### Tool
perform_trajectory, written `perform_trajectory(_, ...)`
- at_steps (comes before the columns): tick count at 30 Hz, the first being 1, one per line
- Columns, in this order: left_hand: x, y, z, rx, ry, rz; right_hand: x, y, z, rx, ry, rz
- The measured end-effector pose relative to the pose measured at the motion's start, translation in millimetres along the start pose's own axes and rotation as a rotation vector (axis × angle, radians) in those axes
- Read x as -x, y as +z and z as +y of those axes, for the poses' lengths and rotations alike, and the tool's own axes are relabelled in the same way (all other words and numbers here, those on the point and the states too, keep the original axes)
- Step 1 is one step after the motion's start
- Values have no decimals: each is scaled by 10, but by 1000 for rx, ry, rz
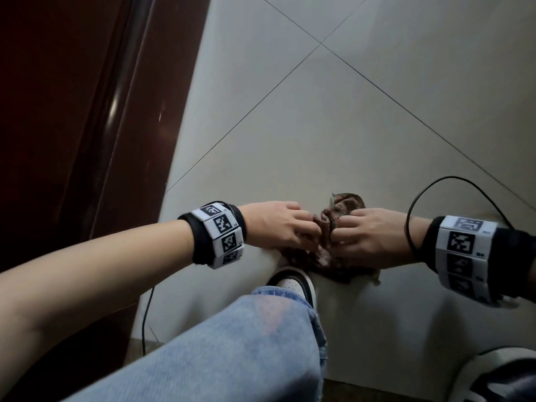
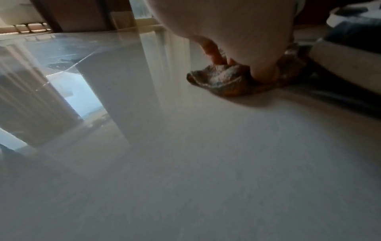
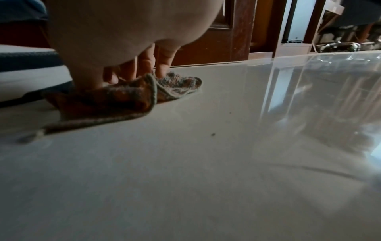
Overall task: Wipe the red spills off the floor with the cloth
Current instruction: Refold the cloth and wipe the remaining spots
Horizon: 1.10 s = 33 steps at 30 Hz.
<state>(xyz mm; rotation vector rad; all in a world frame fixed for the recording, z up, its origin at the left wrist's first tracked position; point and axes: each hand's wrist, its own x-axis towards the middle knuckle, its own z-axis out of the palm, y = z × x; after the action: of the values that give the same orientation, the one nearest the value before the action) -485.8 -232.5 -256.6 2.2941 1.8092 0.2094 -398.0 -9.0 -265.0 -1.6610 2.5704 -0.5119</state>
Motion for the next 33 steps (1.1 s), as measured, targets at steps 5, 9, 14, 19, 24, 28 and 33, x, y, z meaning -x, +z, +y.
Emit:
perform_trajectory(5, 165, 44, 15, 5, 45, -57, -41, -17, -2, -75, -79, -197)
perform_trajectory(9, 182, 104, 54, 30, 69, -44, -73, 41, -3, -91, -118, -245)
perform_trajectory(14, 89, 72, 112, 98, 81, -108, -100, 107, -69, -139, -94, -220)
perform_trajectory(19, -67, -32, 184, 89, 24, -116, -135, 207, -156, -157, -25, -161)
perform_trajectory(24, -162, -34, 206, 102, -46, -83, -197, 216, -165, -97, -32, -41)
perform_trajectory(28, -196, 11, 215, 122, -139, -77, -171, 224, -221, -24, 15, 55)
perform_trajectory(33, -269, -13, 229, 331, -483, -24, -189, 241, -177, 40, 239, 196)
